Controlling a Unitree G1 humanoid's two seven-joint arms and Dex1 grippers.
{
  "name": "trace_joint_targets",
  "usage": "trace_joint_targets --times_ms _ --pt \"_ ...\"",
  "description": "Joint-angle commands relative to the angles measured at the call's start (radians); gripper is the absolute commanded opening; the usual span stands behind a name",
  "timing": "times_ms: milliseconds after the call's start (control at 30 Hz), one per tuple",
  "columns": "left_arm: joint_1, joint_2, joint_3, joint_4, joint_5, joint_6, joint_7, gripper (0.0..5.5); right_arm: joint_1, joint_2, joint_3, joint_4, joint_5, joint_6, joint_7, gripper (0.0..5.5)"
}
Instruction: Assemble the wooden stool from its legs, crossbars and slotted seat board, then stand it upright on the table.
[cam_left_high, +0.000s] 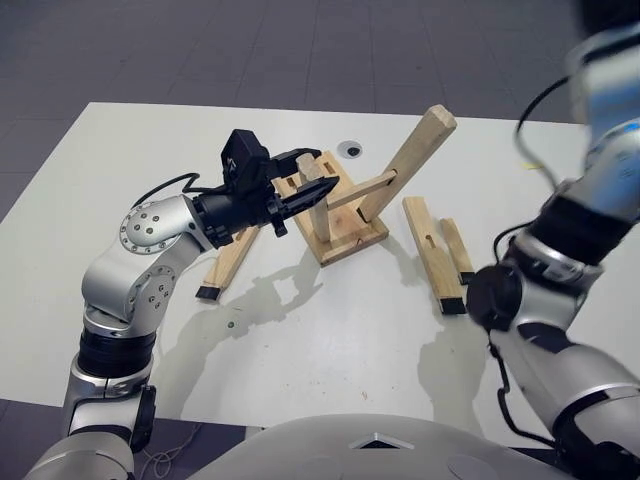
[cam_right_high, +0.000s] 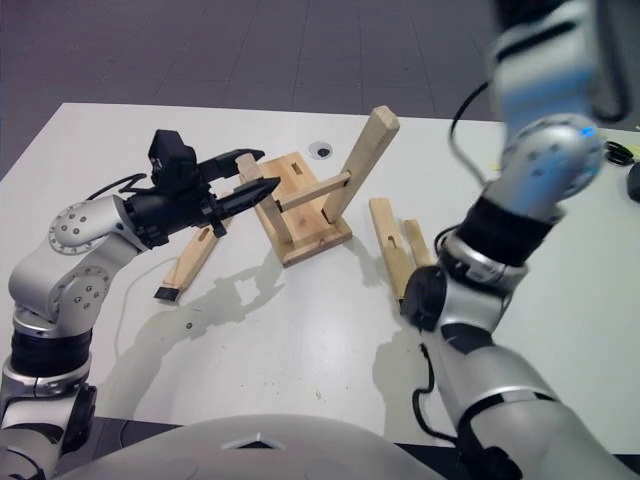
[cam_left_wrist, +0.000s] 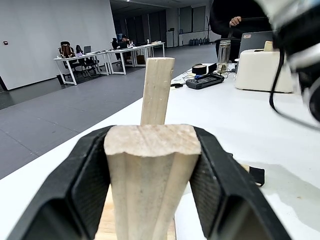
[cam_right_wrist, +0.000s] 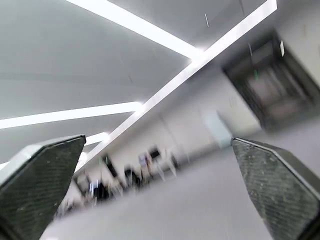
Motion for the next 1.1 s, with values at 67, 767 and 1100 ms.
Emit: trace_joint_targets --times_ms 67,767,1100 --pt "0.061 0.017 -0.056 0.053 0.016 0.088 -0.012 2.12 0.346 0.041 0.292 -0.004 -0.092 0.17 0.036 5.4" --pt "0.066 0.024 -0.064 0.052 0.015 0.087 -0.019 2.11 -0.082 -0.071 -0.163 -0.026 0.229 -0.128 -0.135 5.4" --pt "0.076 0.029 -0.064 0.05 0.016 0.091 -0.018 2.1 0.435 -0.04 0.3 -0.022 -0.027 0.06 0.002 5.4"
